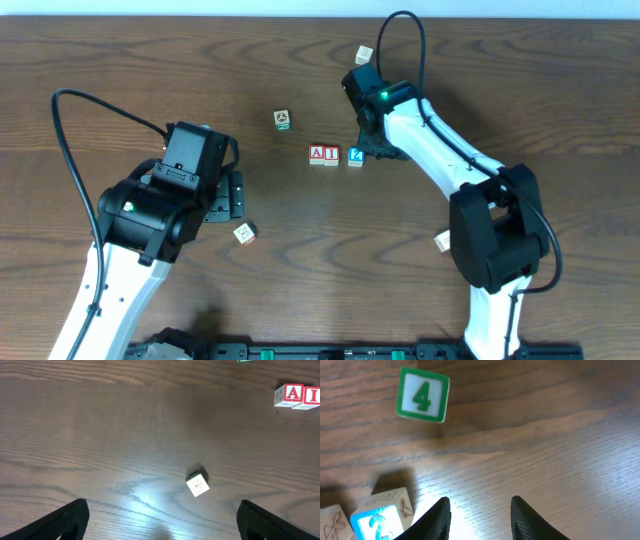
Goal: Spell out Ai2
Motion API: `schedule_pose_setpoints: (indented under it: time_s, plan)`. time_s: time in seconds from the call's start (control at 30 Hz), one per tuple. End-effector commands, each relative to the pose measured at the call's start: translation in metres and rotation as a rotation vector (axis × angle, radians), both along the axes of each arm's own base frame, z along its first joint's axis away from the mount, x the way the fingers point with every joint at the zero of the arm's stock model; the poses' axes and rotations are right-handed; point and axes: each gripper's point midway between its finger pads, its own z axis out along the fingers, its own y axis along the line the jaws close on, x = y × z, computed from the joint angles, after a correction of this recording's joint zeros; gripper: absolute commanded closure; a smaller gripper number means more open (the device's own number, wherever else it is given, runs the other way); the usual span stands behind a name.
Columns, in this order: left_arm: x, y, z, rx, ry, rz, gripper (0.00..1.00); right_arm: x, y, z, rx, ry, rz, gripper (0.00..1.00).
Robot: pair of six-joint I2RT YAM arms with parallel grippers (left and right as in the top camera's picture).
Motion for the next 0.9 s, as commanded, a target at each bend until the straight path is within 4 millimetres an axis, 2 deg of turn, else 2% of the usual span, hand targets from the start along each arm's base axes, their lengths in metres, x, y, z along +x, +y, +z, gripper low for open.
schedule_pose_setpoints:
  time_s: [0.0,0.07,0.33,0.57,0.87]
  plan:
    - [0.001,0.001,0.003,-0.002,-0.002,-0.002,0.05,-0.003,-0.002,-0.012,0.017,0.016,-0.028,0.60]
    - [0.001,0.001,0.003,-0.002,-0.002,-0.002,0.05,-0.006,0.002,-0.018,0.047,0.030,-0.031,0.58]
    - [0.001,0.001,0.003,-0.001,-0.002,-0.001,0.05,-0.017,0.004,-0.035,0.083,0.055,-0.060,0.57]
    - [0.001,0.001,0.003,-0.001,-0.002,-0.001,0.05,-0.007,0.014,-0.035,0.131,0.019,-0.051,0.57]
    - [0.001,0.001,0.004,-0.001,-0.003,-0.001,0.05,-0.006,0.019,-0.035,0.158,0.018,-0.047,0.58]
